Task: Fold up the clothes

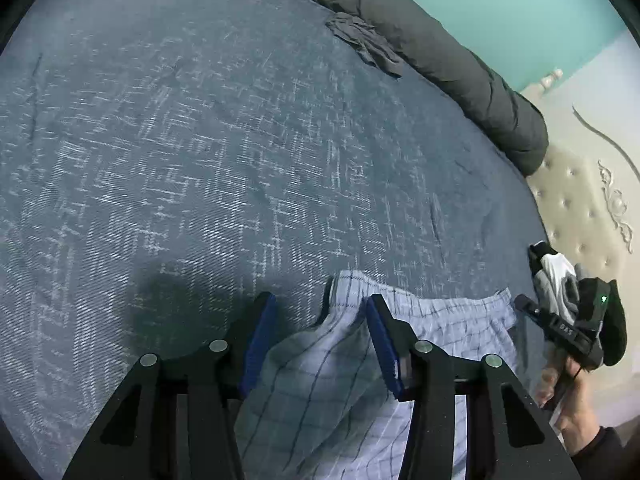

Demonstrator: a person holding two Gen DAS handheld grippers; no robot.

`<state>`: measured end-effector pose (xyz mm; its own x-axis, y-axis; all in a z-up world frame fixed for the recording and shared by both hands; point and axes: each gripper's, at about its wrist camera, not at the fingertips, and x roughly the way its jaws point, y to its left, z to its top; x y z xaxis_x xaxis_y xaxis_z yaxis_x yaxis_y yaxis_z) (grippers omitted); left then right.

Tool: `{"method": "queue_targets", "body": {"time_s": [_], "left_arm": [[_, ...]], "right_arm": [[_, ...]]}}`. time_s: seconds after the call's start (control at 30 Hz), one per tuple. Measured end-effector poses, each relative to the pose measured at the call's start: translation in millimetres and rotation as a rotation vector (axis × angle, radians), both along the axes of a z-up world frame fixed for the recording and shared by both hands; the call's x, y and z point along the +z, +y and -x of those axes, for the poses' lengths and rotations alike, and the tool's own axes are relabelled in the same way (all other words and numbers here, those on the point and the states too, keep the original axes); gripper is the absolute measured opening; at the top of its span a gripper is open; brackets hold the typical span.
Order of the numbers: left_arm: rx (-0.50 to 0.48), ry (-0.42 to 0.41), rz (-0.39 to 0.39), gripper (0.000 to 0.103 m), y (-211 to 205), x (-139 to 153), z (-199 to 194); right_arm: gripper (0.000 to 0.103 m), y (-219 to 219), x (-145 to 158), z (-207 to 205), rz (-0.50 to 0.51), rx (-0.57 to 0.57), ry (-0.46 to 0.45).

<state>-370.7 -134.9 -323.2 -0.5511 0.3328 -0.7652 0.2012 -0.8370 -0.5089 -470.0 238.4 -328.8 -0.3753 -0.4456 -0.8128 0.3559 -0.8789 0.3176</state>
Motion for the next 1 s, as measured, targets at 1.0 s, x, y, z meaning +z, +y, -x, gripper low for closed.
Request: {"method": "queue_targets", "body": {"time_s": [1.0], "left_arm": [[-0.080, 0.021, 0.138, 0.006, 15.0, 10.5, 82.8]], "right_arm": [[0.005, -27.7, 2.6, 51.5, -0.074, -0.033, 0.108]]}}
